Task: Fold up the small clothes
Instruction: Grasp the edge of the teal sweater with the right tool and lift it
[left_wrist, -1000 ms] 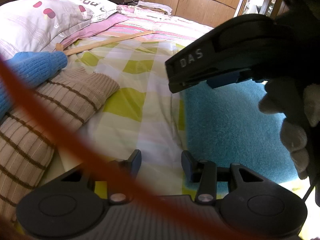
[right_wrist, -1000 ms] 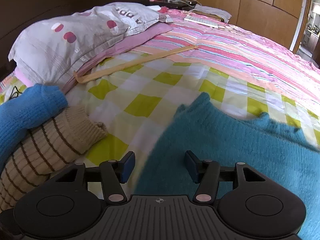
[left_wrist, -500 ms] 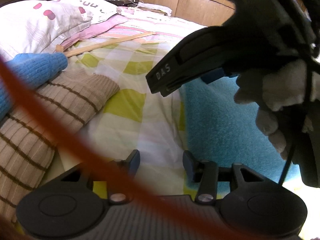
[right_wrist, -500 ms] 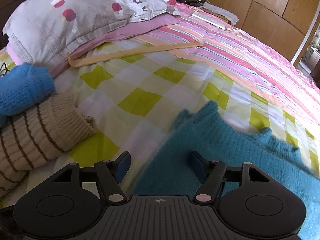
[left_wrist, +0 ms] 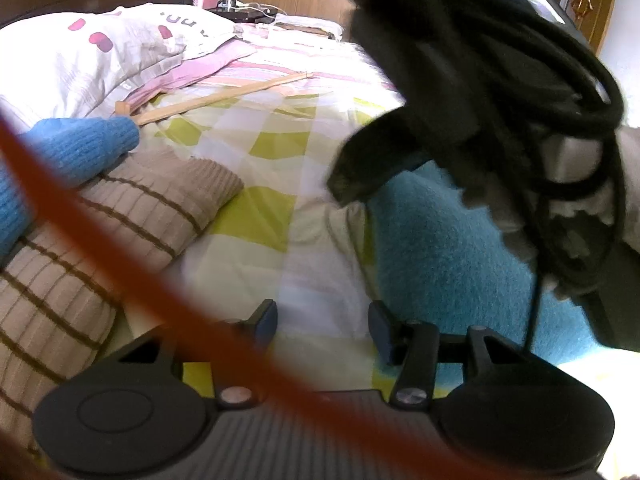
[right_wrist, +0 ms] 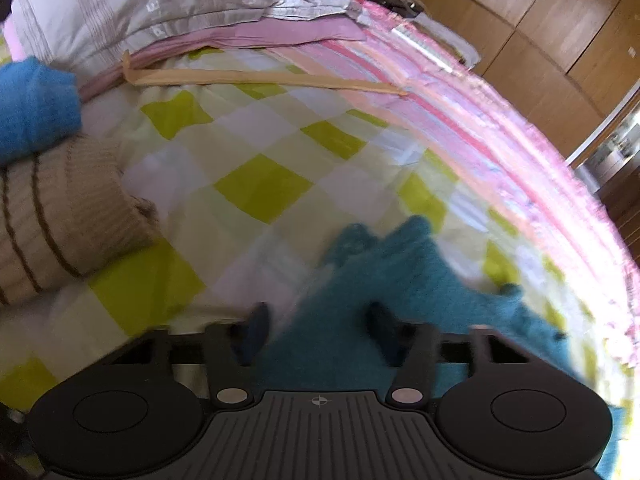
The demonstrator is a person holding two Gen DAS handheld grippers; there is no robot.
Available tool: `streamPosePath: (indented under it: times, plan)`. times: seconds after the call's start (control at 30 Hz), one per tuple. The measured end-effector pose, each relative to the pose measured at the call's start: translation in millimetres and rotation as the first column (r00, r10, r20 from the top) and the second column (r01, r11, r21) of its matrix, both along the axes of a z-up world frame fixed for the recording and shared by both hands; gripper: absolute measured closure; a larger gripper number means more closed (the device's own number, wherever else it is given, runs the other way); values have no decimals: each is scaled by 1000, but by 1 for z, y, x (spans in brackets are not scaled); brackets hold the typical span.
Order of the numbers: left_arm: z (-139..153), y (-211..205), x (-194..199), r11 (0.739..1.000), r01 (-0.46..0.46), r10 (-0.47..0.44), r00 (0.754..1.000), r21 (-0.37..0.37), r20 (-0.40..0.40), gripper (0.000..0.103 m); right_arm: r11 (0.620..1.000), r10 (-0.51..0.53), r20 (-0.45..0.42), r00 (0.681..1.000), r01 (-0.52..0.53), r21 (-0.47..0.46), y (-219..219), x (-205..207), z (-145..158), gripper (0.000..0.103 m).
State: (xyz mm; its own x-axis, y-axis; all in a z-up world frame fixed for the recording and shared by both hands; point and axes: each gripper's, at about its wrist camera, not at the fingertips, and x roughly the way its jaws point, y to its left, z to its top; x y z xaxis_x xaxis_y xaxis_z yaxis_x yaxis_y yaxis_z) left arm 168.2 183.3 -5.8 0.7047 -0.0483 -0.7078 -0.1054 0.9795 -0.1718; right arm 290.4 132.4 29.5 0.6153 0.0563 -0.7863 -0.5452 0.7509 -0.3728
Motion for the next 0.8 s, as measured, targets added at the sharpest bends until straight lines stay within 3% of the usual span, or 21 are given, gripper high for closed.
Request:
streamPosePath:
  times: [0.13, 0.37, 0.5, 0.6, 0.67, 0.8]
  plan:
    - [5, 3, -6, 1000, -6, 6, 999, -14, 35, 41, 995, -25, -37, 999, 29, 91, -19, 4, 17, 78]
    - [16, 3, -23, 999, 22, -18, 992, -27, 126, 30, 972, -55, -65, 996, 68, 225, -47, 0, 47, 83]
    - [26, 11, -33, 993, 24, -7, 988, -114, 155, 27, 961, -57, -51, 997, 69, 267, -63, -6, 64, 84]
    - [38, 12, -44, 986, -5, 39, 980, -169, 196, 19, 946, -67, -51, 996, 80, 314, -80, -8, 74, 84]
    - [44, 0, -52, 992, 0, 27, 976, -127, 214, 18, 935, -72, -57, 996, 88, 345, -91, -9, 80, 84]
    - [45, -36, -68, 998, 63, -68, 967, 27, 246, 14, 916, -73, -61, 995, 91, 390, -112, -11, 89, 84]
